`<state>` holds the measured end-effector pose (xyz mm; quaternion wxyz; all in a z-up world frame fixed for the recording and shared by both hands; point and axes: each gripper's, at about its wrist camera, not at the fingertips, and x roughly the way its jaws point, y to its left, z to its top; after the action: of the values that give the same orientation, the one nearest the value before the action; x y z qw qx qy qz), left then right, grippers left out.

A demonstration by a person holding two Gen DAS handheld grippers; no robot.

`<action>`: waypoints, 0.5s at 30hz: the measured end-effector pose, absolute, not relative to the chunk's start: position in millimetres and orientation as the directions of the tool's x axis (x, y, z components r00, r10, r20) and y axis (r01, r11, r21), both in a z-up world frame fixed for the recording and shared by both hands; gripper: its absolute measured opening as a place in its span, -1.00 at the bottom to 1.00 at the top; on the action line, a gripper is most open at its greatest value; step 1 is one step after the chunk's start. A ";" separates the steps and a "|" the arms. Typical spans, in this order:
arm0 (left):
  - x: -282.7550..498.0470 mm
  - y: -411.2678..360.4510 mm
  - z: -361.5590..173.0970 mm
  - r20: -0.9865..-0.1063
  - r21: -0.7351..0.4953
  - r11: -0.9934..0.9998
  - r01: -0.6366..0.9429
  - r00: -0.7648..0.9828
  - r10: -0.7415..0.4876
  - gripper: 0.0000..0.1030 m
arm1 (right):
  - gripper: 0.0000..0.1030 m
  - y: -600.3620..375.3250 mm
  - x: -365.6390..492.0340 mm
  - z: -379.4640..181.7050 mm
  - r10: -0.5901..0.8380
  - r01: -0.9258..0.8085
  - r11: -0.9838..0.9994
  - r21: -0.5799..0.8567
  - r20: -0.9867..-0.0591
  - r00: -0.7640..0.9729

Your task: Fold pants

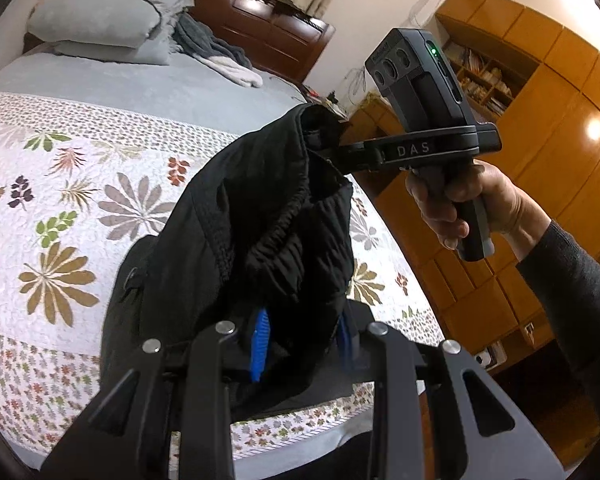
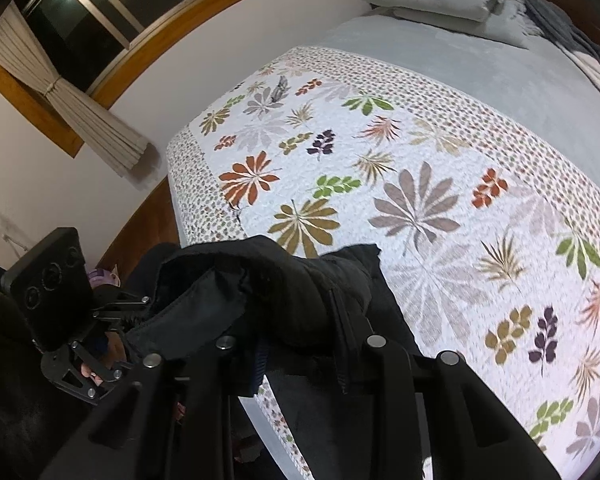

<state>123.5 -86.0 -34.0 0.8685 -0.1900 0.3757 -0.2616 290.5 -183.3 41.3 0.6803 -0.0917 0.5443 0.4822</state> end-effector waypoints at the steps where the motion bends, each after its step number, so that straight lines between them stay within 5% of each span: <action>1: 124.0 -91.2 -35.3 -0.558 -0.522 0.792 0.317 0.575 -0.598 -0.49 | -0.46 -188.2 290.1 39.5 0.558 -0.753 0.521 0.402 -0.828 -0.056; 15: 134.9 -160.4 -69.7 -0.653 -0.450 0.813 0.370 0.485 -0.582 -0.49 | -0.46 -267.0 285.3 -6.0 0.600 -0.696 0.558 0.452 -0.799 -0.037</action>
<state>134.9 -160.4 -69.7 0.8525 -0.1251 0.4240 -0.2790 285.3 -267.0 -6.0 0.6926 -0.0437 0.5473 0.4679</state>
